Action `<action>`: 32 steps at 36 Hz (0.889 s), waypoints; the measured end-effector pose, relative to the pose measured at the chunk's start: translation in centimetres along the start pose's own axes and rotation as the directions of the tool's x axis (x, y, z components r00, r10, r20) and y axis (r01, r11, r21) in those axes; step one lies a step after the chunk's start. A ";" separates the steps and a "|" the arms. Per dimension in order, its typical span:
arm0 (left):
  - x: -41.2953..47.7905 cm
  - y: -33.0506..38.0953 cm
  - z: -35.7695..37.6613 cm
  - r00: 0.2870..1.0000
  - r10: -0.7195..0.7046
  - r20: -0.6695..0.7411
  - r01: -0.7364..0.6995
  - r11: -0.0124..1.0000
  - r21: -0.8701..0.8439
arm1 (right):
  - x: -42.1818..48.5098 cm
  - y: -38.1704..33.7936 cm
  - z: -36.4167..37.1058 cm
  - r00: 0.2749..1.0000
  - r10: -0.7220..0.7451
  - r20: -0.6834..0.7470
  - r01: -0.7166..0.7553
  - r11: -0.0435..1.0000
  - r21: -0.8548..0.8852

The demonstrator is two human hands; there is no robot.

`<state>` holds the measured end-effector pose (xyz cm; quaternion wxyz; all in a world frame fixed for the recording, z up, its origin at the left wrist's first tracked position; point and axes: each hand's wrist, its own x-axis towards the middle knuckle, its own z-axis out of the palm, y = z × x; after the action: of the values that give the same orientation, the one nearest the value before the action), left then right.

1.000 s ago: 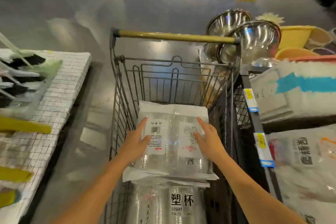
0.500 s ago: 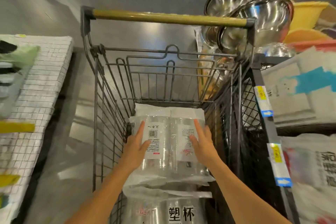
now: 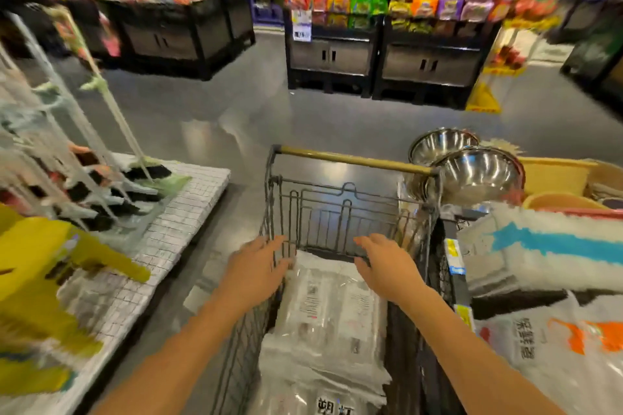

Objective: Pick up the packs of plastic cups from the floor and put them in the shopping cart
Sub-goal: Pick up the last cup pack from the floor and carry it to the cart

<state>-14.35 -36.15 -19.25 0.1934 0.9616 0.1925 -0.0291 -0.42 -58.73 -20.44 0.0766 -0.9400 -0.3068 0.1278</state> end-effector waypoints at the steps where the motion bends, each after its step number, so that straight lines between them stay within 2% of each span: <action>1: -1.5 0.1 -1.4 1.000 -0.012 -0.022 0.013 1.000 0.019 | -0.8 -1.2 -1.4 0.999 -0.034 -0.002 0.034 0.999 -0.018; 8: -12.1 -2.0 -9.9 0.980 -0.082 -0.179 0.099 0.992 0.085 | -6.7 -10.6 -8.7 0.962 -0.272 0.000 0.272 0.962 -0.026; 11: -17.7 -3.7 -12.9 0.960 -0.150 -0.237 0.160 0.987 0.025 | -8.4 -15.5 -10.5 0.927 -0.376 0.000 0.375 0.925 -0.055; 14: -23.0 -5.5 -15.1 0.918 -0.235 -0.319 0.236 0.971 -0.036 | -10.2 -20.9 -11.5 0.876 -0.482 -0.012 0.480 0.873 -0.090; 20: -34.5 -11.6 -17.9 0.827 -0.431 -0.361 0.408 0.902 -0.142 | -15.0 -33.3 -11.1 0.745 -0.667 -0.006 0.664 0.743 -0.080; 23: -41.8 -14.9 -18.7 0.740 -0.541 -0.398 0.518 0.837 -0.174 | -18.2 -40.3 -9.7 0.663 -0.749 0.006 0.747 0.660 -0.080; 28: -56.7 -20.0 -19.3 0.550 -0.677 -0.489 0.648 0.715 -0.262 | -25.5 -53.0 -5.3 0.471 -0.880 0.057 0.882 0.470 -0.037; 32: -68.5 -23.4 -18.8 0.389 -0.786 -0.481 0.776 0.561 -0.289 | -33.3 -62.8 -0.5 0.305 -0.951 0.055 0.952 0.305 0.001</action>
<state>-86.91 -33.57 -1.42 0.0995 0.7180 0.6679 0.1689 -61.23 -28.45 0.43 0.1154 -0.5768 -0.8053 0.0744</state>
